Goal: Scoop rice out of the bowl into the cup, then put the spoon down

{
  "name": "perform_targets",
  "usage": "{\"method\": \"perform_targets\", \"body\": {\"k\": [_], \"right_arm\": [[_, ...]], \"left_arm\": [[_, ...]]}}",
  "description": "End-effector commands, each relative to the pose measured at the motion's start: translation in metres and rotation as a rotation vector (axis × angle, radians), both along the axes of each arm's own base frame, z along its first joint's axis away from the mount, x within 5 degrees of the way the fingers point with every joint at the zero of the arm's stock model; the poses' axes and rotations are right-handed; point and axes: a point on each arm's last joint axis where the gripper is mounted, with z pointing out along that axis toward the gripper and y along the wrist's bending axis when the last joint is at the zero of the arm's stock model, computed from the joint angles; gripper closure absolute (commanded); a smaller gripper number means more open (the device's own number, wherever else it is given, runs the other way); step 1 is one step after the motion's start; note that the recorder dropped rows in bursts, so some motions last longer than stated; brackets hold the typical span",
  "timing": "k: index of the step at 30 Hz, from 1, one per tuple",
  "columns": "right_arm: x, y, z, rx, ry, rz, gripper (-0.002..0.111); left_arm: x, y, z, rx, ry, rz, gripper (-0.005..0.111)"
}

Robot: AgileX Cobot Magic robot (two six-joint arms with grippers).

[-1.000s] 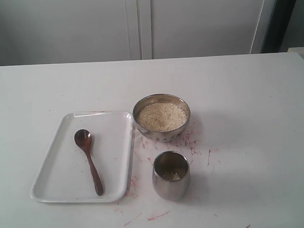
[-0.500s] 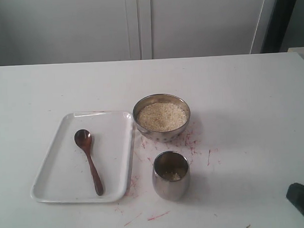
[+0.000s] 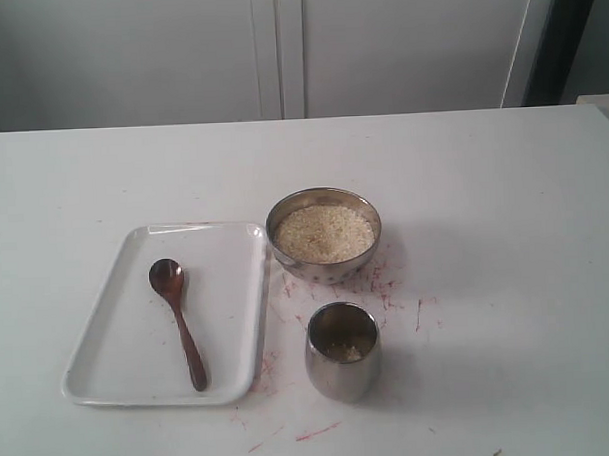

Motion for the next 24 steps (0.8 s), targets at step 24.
{"method": "perform_targets", "body": {"k": [24], "right_arm": [[-0.0005,-0.0075,-0.0015,0.003,0.000,-0.137,0.108]], "left_arm": [[-0.0003,-0.0005,-0.0018,-0.006,0.007,-0.007,0.092]]}}
